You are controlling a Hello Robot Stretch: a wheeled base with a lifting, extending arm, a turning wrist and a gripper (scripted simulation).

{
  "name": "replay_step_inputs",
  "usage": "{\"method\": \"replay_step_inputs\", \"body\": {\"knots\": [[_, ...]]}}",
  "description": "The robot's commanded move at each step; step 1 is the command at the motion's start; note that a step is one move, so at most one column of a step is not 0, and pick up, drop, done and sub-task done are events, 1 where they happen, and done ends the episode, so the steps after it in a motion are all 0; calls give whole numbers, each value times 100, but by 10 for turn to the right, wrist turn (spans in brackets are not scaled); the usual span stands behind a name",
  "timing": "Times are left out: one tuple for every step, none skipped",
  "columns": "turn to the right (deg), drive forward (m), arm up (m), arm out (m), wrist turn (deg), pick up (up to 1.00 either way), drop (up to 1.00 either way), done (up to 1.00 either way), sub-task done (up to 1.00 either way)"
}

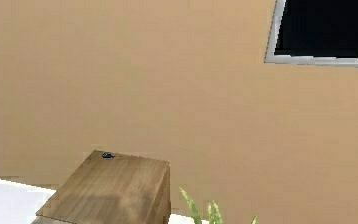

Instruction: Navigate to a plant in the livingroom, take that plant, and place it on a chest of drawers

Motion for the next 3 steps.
{"method": "replay_step_inputs", "body": {"knots": [[450, 0, 0, 0, 0, 0, 0, 0, 0], [450, 0, 0, 0, 0, 0, 0, 0, 0], [450, 0, 0, 0, 0, 0, 0, 0, 0]]}}
